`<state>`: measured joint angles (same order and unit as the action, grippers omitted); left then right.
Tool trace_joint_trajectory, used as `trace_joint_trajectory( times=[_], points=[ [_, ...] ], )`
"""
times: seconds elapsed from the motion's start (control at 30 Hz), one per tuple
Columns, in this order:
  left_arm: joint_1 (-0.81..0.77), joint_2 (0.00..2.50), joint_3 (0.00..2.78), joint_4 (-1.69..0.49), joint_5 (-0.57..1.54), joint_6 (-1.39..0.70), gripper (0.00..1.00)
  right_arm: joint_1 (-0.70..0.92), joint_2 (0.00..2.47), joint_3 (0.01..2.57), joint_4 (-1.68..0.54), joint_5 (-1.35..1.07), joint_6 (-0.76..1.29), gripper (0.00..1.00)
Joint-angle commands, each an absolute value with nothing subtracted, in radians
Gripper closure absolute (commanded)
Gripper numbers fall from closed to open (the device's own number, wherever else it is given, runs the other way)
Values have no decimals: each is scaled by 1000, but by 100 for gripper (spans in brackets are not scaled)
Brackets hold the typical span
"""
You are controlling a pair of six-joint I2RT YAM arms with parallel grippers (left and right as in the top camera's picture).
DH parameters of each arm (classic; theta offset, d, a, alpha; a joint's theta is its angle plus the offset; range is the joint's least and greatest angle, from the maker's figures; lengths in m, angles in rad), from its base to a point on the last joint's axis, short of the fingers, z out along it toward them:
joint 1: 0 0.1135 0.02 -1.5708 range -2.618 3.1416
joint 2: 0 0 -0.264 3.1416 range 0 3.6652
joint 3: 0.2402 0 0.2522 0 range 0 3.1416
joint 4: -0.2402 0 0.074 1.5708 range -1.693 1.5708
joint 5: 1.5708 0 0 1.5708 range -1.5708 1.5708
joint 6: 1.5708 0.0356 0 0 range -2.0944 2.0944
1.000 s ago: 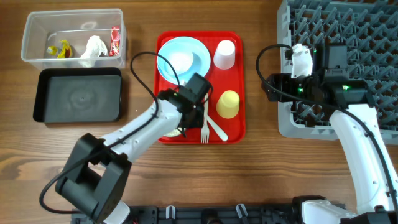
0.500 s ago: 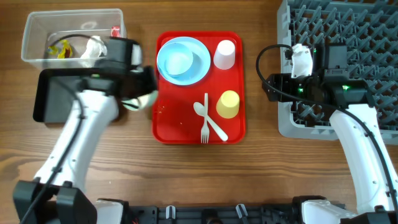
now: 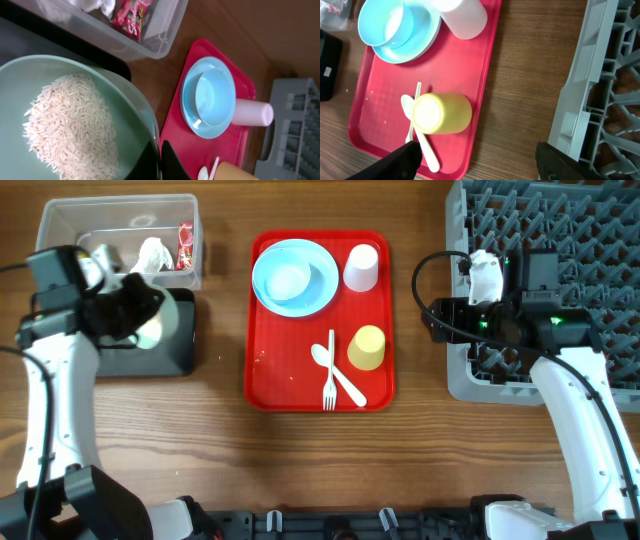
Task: Sort waste into correct bins and load items into the dishwasher rack
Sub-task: 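Tip the green bowl over the black tray to pour out rice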
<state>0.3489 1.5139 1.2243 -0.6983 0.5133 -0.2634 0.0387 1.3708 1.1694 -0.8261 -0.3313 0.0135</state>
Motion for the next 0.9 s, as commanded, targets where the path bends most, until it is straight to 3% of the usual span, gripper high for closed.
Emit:
trace_joint_trajectory(
  times=[0.0, 0.87],
  points=[
    [438, 1539, 1237, -656, 736, -231, 96, 42, 1371, 1182, -831, -315, 2, 23],
    [682, 1832, 1236, -490, 1301, -231, 96, 42, 1371, 1182, -835, -316, 4, 23]
  ],
)
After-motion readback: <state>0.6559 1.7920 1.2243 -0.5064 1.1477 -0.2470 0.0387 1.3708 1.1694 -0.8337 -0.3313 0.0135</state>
